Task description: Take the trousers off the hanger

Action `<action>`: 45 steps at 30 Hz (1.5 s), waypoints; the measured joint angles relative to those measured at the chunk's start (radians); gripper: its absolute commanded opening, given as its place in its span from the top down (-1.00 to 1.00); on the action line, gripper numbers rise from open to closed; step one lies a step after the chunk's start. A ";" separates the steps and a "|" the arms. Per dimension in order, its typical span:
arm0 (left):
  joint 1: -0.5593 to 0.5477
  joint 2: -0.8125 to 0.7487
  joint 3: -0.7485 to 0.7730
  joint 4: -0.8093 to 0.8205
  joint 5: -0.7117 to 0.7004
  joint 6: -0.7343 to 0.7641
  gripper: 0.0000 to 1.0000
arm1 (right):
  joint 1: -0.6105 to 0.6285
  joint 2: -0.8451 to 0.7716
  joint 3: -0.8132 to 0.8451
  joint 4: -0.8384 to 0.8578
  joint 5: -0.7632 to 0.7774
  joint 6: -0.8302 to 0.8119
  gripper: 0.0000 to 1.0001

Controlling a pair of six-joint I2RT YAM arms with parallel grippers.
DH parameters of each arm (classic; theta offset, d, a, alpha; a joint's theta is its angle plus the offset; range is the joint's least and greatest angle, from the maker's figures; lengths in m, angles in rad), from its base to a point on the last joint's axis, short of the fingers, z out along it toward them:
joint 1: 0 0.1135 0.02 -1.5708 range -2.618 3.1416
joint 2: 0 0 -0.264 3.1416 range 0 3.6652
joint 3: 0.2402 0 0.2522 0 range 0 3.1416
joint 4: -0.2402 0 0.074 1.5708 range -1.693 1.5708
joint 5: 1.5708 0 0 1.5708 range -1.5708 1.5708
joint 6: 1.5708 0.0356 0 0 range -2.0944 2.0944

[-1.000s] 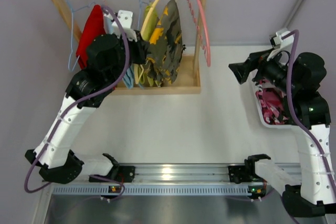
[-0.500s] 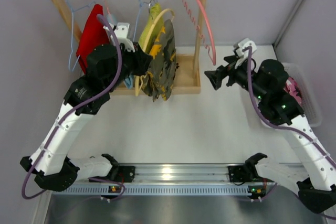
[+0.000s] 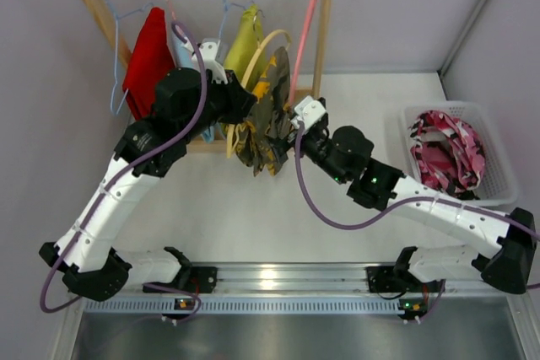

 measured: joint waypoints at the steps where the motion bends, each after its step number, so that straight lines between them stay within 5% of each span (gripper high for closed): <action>1: 0.000 0.002 0.000 0.000 0.001 -0.004 1.00 | 0.013 0.014 0.000 0.007 0.011 0.000 -0.99; 17: 0.000 0.004 0.000 0.000 -0.003 -0.080 1.00 | 0.142 0.063 -0.019 0.062 0.126 0.004 -0.99; 36: 0.000 -0.035 0.000 0.000 0.072 -0.165 1.00 | 0.095 0.268 0.027 0.126 0.227 0.046 -0.98; 45: 0.000 -0.055 -0.001 0.028 0.073 -0.182 1.00 | 0.041 0.306 0.106 0.129 0.224 0.058 -0.07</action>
